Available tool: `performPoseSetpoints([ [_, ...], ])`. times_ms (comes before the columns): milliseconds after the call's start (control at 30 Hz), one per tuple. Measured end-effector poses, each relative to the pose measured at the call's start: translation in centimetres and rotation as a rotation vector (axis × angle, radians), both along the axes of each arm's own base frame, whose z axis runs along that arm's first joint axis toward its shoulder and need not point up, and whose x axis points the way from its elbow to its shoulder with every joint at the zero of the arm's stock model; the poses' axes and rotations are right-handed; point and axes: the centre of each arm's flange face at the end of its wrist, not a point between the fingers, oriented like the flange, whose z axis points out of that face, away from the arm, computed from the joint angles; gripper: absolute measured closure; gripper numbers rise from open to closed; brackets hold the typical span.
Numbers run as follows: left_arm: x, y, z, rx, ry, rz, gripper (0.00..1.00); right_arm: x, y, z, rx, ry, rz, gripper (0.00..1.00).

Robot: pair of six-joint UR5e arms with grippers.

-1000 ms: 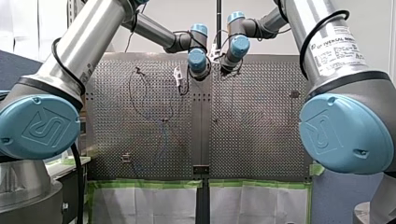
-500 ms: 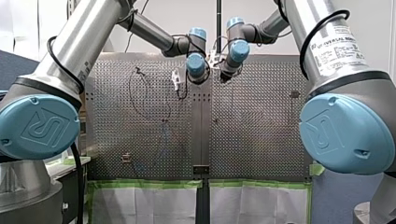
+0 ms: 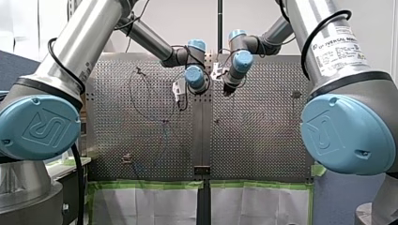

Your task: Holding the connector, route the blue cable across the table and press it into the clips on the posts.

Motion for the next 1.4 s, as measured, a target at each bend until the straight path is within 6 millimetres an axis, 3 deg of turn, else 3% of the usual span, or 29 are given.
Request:
performPoseSetpoints([
  [367, -1.3, -1.5, -8.4, 0.035, 0.069, -0.102, 1.0, -0.5, 0.8, -3.8, 0.01, -0.005, -0.003, 1.0],
  [600, -2.2, -1.1, -13.1, 0.042, 0.107, -0.109, 1.0, -0.8, 1.6, -6.1, 0.01, 0.022, 0.005, 1.0],
  [933, -3.6, 0.1, -16.2, 0.031, 0.113, -0.108, 1.0, -2.0, 2.3, -8.9, 0.042, 0.034, -0.013, 1.0],
  [1200, -5.2, 0.8, -18.4, 0.024, 0.116, -0.134, 1.0, -2.6, 1.8, -12.1, 0.089, 0.043, -0.031, 1.0],
  [1400, -4.7, -0.2, -17.7, -0.026, 0.077, -0.169, 1.0, -3.2, 0.8, -12.9, 0.088, 0.039, -0.047, 1.0],
])
